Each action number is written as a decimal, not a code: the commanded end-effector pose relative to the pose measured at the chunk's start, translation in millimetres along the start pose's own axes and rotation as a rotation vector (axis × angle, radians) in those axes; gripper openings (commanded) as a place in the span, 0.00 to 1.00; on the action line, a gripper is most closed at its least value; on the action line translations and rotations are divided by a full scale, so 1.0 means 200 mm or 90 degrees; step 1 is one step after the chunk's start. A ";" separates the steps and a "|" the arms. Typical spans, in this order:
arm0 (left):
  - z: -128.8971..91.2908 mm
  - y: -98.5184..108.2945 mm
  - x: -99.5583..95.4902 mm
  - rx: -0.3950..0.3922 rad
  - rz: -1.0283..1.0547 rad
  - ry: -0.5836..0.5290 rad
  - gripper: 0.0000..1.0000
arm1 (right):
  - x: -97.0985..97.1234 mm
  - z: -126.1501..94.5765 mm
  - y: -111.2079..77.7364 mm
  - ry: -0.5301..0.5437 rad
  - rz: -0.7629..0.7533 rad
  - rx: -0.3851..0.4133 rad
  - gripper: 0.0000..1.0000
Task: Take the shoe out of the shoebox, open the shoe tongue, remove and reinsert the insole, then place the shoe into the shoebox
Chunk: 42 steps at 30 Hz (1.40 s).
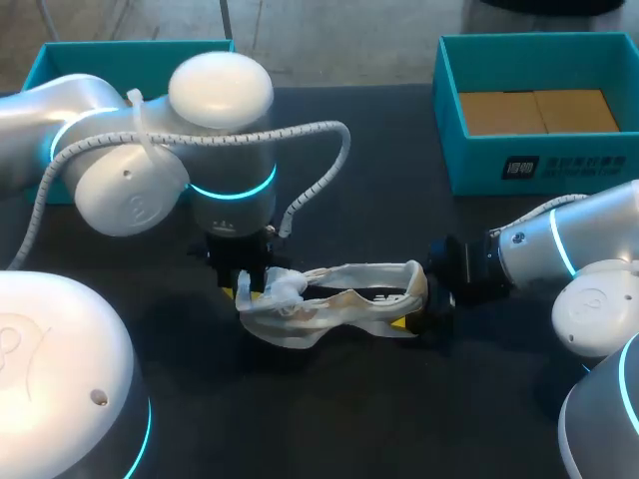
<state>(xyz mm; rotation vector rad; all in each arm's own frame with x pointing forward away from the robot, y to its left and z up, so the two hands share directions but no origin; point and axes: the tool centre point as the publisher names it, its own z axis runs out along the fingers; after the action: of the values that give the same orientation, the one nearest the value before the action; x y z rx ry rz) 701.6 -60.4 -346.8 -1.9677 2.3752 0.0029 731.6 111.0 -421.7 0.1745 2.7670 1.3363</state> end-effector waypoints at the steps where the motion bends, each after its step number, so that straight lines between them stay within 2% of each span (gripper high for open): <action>1: -0.13 0.03 -0.07 0.016 0.026 0.019 1.00 | 0.00 0.00 -0.01 0.000 0.000 0.002 0.00; 8: -0.30 -0.02 -0.06 0.046 0.120 0.056 1.00 | 0.00 0.00 -0.01 0.000 0.000 0.002 0.00; 14: -0.45 -0.09 -0.04 0.060 0.238 0.126 1.00 | 0.00 0.00 -0.01 0.000 0.000 0.002 0.00; 19: -0.50 -0.14 -0.01 0.025 0.376 0.149 1.00 | 0.00 0.00 -0.01 0.000 0.000 0.002 0.00; 26: -0.52 -0.18 0.11 -0.012 0.520 0.142 1.00 | 0.00 0.00 -0.01 0.000 0.000 0.002 0.00; 27: -0.53 -0.19 0.13 -0.014 0.530 0.136 0.89 | 0.00 0.00 -0.01 0.000 0.000 0.002 0.00; 29: -0.54 -0.20 0.16 -0.014 0.548 0.132 0.44 | 0.00 0.00 -0.01 0.000 0.000 0.002 0.00; 30: -0.55 -0.21 0.18 -0.013 0.558 0.133 0.33 | 0.00 0.00 -0.01 0.000 0.000 0.002 0.00; 31: -0.56 -0.23 0.20 -0.013 0.570 0.134 0.00 | 0.00 0.00 -0.01 0.000 0.000 0.002 0.00; 42: -0.64 -0.33 0.40 0.015 0.675 0.144 0.00 | 0.00 0.00 -0.01 0.000 0.000 0.002 0.00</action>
<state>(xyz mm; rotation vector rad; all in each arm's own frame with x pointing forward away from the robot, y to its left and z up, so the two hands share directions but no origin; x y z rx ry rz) 739.1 -141.3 -219.9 -0.5403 3.1661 -0.2982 731.6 111.0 -421.8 0.1745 2.7670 1.3363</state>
